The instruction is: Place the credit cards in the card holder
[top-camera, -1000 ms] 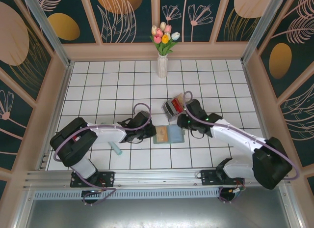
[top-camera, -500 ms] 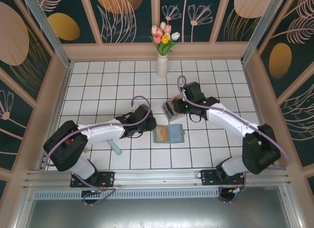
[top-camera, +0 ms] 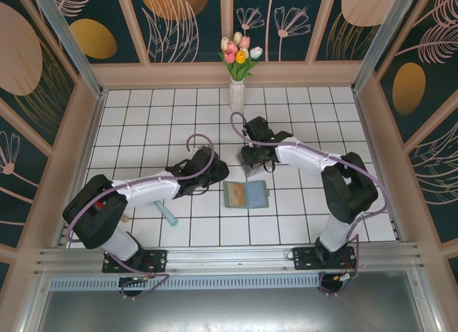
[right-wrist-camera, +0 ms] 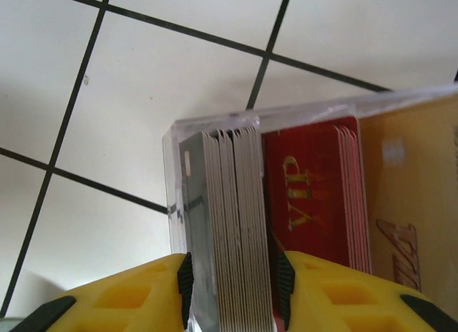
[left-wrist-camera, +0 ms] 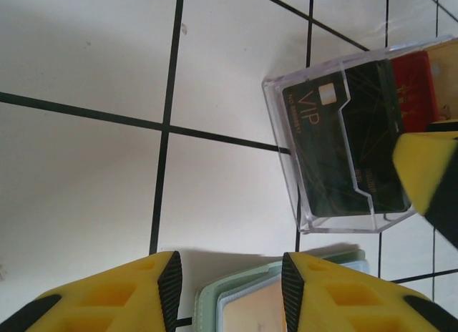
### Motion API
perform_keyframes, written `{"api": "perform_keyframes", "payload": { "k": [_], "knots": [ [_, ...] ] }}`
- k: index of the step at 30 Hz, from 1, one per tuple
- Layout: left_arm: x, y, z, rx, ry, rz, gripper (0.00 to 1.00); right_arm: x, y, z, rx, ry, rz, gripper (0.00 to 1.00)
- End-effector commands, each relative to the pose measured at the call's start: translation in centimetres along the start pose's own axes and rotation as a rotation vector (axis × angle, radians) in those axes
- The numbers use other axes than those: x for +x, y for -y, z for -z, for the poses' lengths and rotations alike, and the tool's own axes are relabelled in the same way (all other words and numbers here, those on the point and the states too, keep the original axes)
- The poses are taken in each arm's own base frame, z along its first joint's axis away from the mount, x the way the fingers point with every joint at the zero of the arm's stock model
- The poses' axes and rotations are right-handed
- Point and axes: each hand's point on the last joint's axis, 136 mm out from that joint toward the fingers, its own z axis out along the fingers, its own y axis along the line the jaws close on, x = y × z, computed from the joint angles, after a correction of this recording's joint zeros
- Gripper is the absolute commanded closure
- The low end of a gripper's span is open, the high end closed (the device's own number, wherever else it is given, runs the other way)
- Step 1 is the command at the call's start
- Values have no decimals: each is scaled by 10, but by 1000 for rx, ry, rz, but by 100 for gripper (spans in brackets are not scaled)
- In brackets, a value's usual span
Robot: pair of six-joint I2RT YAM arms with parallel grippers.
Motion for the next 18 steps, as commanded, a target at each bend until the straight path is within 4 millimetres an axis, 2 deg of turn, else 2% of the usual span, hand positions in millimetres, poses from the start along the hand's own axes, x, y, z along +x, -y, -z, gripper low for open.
{"api": "perform_keyframes", "payload": {
  "k": [1, 4, 8, 18],
  "knots": [
    [-7, 9, 3, 47, 20, 27, 56, 0, 5, -7, 100, -23, 71, 60],
    [-8, 6, 4, 44, 23, 31, 56, 2, 5, -15, 162, -41, 98, 60],
    [-7, 1, 6, 37, 24, 35, 56, 5, 20, -20, 275, -44, 99, 61],
    [-5, 0, 6, 39, 16, 32, 56, 5, 17, -19, 343, -45, 149, 63]
  ]
}}
